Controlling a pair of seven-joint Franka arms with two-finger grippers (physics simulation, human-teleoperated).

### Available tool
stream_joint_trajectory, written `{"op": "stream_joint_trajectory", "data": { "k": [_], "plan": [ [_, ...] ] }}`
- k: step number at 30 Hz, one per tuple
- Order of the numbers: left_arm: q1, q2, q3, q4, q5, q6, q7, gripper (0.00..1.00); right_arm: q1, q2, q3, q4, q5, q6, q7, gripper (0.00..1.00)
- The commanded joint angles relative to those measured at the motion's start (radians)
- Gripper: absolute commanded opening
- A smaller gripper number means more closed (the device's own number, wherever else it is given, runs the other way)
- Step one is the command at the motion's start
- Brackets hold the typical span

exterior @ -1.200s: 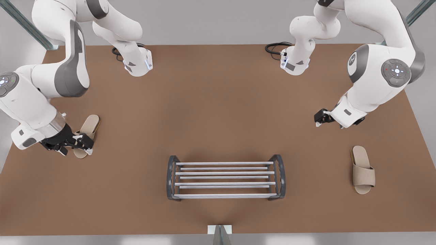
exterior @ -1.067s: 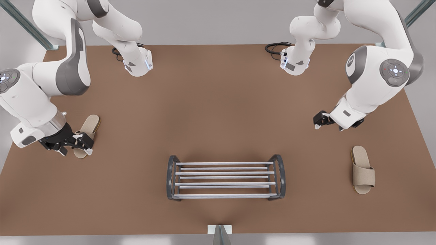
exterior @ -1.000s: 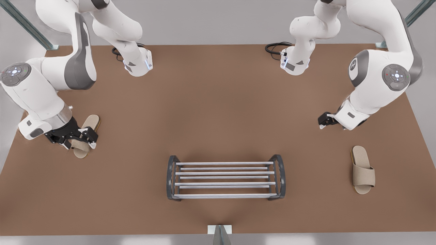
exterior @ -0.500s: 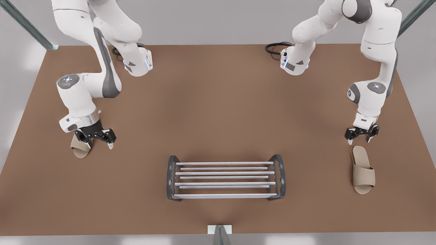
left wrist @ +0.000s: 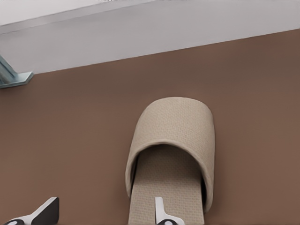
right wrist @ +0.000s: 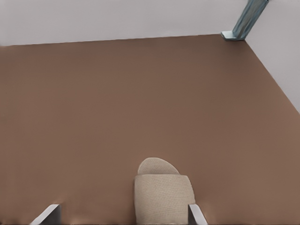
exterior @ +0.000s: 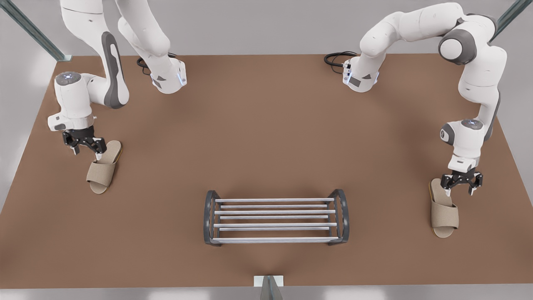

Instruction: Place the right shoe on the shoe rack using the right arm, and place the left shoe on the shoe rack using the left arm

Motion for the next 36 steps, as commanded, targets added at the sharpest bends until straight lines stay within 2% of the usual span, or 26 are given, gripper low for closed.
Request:
{"op": "stream_joint_trajectory", "data": {
  "k": [1, 2, 8, 10, 13, 15, 21, 24, 25, 28, 32, 36],
  "plan": [
    [0.001, 0.035, -0.002, 0.039, 0.012, 0.019, 0.043, 0.99, 0.008, -0.019, 0.002, -0.034, 0.0, -0.002, -0.317, 1.0],
    [0.001, 0.061, -0.009, 0.065, 0.019, 0.019, 0.043, 0.99, -0.045, 0.005, 0.003, -0.037, 0.0, 0.001, -0.391, 1.0],
    [0.001, 0.102, -0.036, 0.124, 0.021, 0.019, 0.043, 0.99, -0.108, 0.071, 0.002, -0.035, 0.0, 0.047, -0.405, 1.0],
    [0.001, 0.113, -0.039, 0.133, 0.022, 0.019, 0.043, 0.99, -0.128, 0.148, 0.002, -0.035, 0.0, 0.144, -0.405, 1.0],
    [0.001, 0.145, -0.046, 0.182, 0.022, 0.019, 0.043, 0.99, -0.139, 0.175, 0.002, -0.031, 0.0, 0.159, -0.409, 1.0],
    [0.003, 0.147, -0.046, 0.184, 0.024, 0.019, 0.044, 0.99, -0.164, 0.274, 0.0, -0.028, 0.0, 0.25, -0.409, 1.0],
    [-0.002, 0.179, -0.048, 0.22, 0.024, 0.019, 0.044, 0.99, -0.167, 0.332, -0.001, 0.006, 0.0, 0.274, -0.411, 1.0],
    [0.0, 0.179, -0.048, 0.22, 0.026, 0.019, 0.043, 0.99, -0.289, 0.335, 0.0, 0.009, -0.001, 0.274, -0.517, 1.0],
    [0.0, 0.179, -0.051, 0.22, 0.024, 0.019, 0.043, 0.95, -0.294, 0.334, 0.0, 0.009, -0.001, 0.273, -0.518, 1.0],
    [0.001, 0.177, -0.057, 0.22, 0.025, 0.019, 0.044, 0.58, -0.294, 0.34, 0.0, 0.006, -0.001, 0.273, -0.514, 1.0],
    [0.001, 0.176, -0.057, 0.228, 0.024, 0.019, 0.044, 0.29, -0.299, 0.383, -0.003, 0.032, -0.001, 0.274, -0.517, 1.0],
    [0.003, 0.167, -0.065, 0.228, 0.013, 0.019, 0.023, 0.21, -0.337, 0.416, -0.006, 0.072, -0.001, 0.274, -0.524, 1.0]
  ]
}}
